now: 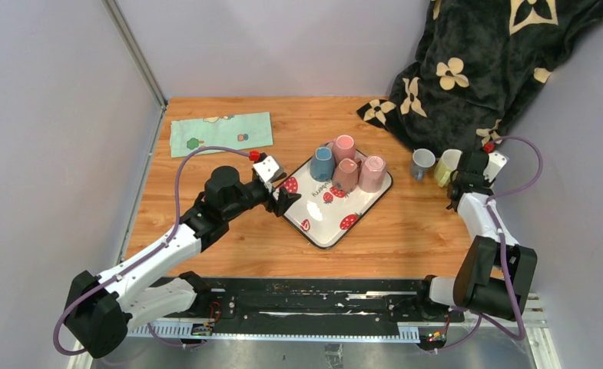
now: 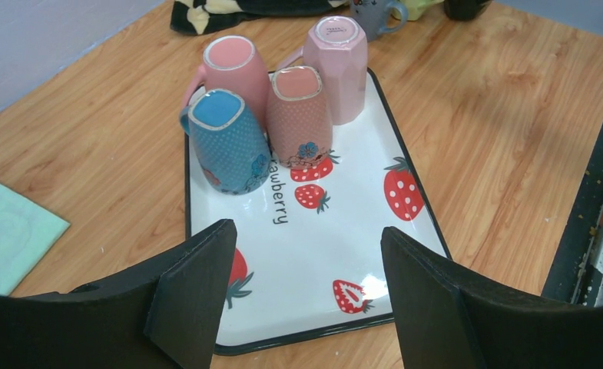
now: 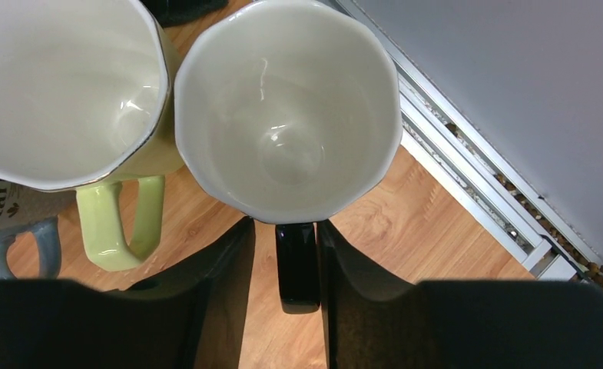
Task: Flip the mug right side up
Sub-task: Place the cup at the corner of the board.
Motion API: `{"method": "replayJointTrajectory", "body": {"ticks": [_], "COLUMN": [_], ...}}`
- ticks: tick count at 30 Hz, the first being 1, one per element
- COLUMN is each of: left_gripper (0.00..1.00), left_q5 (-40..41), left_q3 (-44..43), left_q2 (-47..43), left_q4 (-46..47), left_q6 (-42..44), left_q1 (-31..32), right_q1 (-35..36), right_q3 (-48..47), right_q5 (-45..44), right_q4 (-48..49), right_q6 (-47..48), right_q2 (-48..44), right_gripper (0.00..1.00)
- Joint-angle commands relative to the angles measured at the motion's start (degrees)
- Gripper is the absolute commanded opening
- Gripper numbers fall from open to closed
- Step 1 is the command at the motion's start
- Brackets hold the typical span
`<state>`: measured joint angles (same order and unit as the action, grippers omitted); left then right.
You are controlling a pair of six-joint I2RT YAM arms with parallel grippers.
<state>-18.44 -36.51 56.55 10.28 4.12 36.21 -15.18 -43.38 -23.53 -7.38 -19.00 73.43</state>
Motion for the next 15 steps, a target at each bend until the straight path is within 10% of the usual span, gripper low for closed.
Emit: {"method": "replayJointTrajectory", "body": {"ticks": [1,15], "left_gripper": [0.77,0.77], "left_q5": [-0.8,-1.2], "left_q3": [0.6,0.6], "left_q2": [-0.5,-0.5], "left_q4": [2.1,2.1], "left_q6": [0.5,0.4], "left_q1": [0.4,0.5], "right_q1": [-1.0,-1.0], "right_q3": [-1.8,1.5], "right_q5": [-0.9,-1.2], "right_q4": [-0.3,-2.2], "right_q6": [-0.4,-1.8], "right_q2": [-0.7,-5.1], "right_gripper": [0.43,0.54]}}
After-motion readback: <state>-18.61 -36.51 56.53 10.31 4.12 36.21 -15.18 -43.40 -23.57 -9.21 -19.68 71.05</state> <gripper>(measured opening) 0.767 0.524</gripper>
